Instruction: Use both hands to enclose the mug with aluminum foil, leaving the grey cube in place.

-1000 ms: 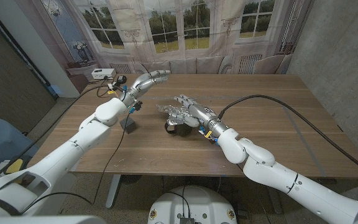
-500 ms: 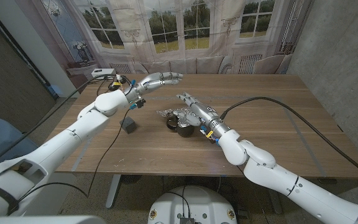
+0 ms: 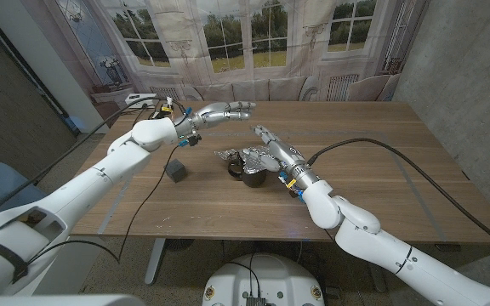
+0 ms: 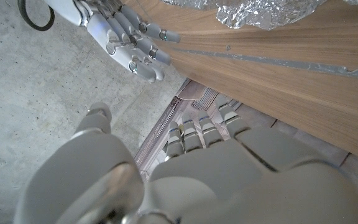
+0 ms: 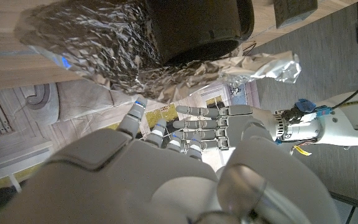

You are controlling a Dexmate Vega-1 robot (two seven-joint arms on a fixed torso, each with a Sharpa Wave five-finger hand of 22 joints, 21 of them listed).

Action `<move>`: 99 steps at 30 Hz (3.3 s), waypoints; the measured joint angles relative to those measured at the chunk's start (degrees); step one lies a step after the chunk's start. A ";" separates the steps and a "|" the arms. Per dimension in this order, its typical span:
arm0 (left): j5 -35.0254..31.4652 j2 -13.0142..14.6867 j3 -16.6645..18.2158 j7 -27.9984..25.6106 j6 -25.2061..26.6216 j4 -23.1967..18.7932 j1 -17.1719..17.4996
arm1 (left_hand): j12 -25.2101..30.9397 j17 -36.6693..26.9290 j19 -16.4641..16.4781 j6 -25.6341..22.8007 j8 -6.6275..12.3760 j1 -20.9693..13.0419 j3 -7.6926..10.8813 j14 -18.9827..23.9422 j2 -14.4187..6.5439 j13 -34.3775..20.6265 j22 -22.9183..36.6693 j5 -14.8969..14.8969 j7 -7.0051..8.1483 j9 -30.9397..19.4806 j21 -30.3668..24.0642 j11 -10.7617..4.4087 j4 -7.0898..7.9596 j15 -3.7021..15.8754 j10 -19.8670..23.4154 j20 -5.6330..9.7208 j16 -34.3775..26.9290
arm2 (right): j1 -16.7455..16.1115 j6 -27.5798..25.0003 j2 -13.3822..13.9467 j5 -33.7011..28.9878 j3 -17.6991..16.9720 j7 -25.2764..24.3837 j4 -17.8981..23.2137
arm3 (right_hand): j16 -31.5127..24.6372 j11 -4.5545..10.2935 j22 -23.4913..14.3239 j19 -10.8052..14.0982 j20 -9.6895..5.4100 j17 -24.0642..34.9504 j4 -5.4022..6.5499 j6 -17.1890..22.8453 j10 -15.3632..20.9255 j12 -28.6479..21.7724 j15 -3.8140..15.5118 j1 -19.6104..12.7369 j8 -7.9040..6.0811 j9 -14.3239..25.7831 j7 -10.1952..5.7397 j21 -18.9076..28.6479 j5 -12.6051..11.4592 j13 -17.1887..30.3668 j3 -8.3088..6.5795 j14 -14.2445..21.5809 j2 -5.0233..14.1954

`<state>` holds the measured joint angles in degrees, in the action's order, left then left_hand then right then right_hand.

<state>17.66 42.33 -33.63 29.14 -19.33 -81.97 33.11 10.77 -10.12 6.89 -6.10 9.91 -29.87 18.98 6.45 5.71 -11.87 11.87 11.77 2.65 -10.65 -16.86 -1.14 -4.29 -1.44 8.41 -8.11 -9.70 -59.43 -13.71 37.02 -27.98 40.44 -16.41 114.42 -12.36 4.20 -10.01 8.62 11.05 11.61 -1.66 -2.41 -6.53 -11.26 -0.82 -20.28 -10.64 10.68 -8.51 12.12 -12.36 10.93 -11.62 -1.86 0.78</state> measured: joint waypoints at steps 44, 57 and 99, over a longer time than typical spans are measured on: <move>-10.70 4.65 -5.89 0.75 18.04 -10.52 -0.01 | 0.27 -0.02 1.73 13.18 -0.22 -3.52 -4.17 -4.17 2.98 0.02 -1.02 3.51 -0.01 -0.01 1.19 -0.74 -3.06 -1.50 -7.25 -1.82 -0.44 | 1.44 -26.00 1.58 -4.59 7.18 8.42 7.42 | -0.27 -6.35 0.00 7.27 1.03 0.28 -2.77 -7.34 -2.51 0.68 -4.21 -1.51 0.70 0.14 3.19 0.73 -1.22 0.42 2.93 2.76 -4.22; -13.02 3.26 -8.50 1.24 19.87 -9.75 -0.12 | 0.00 0.25 2.09 16.01 0.00 -8.89 -6.86 -11.58 2.92 -0.04 -1.50 6.81 -3.02 -0.10 3.63 1.83 -4.17 -4.56 -17.58 -2.19 0.00 | 4.64 -27.40 2.19 -4.15 9.38 11.42 5.93 | -0.77 -7.10 -0.27 14.23 -0.23 0.27 -4.67 -7.42 -2.33 0.00 -4.26 -4.31 0.09 0.13 4.34 2.10 -3.45 0.41 4.37 6.49 -6.90; -13.15 -1.42 -8.45 -5.46 14.09 -3.51 2.10 | 9.56 0.52 18.06 -3.26 9.14 -29.21 -3.07 14.98 -0.36 0.18 -0.87 -0.77 -2.32 -0.96 -0.38 -3.00 -4.65 3.91 7.18 4.78 -2.65 | 7.75 -22.81 0.72 -1.77 10.20 8.32 0.45 | -3.77 -5.62 -0.54 27.81 -14.62 0.81 -4.35 11.56 21.19 -3.60 3.28 -20.45 -4.50 -0.03 10.34 3.32 -8.93 0.69 5.45 23.77 -1.10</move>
<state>4.51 40.91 -42.07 23.68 -5.24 -85.48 35.21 20.33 -9.61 24.95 -9.37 19.05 -59.08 15.91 21.42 5.35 -11.69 11.00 11.00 0.32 -11.62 -17.24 -4.14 -8.94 2.47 15.59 -3.33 -12.35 -51.68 -36.52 37.73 -29.76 50.64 -8.09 114.87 -16.13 -1.42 -10.56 36.43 -3.57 12.42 -6.02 9.14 14.67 -14.86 2.46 -40.73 -15.14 10.65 1.83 15.44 -21.29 11.61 -6.17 21.91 -0.31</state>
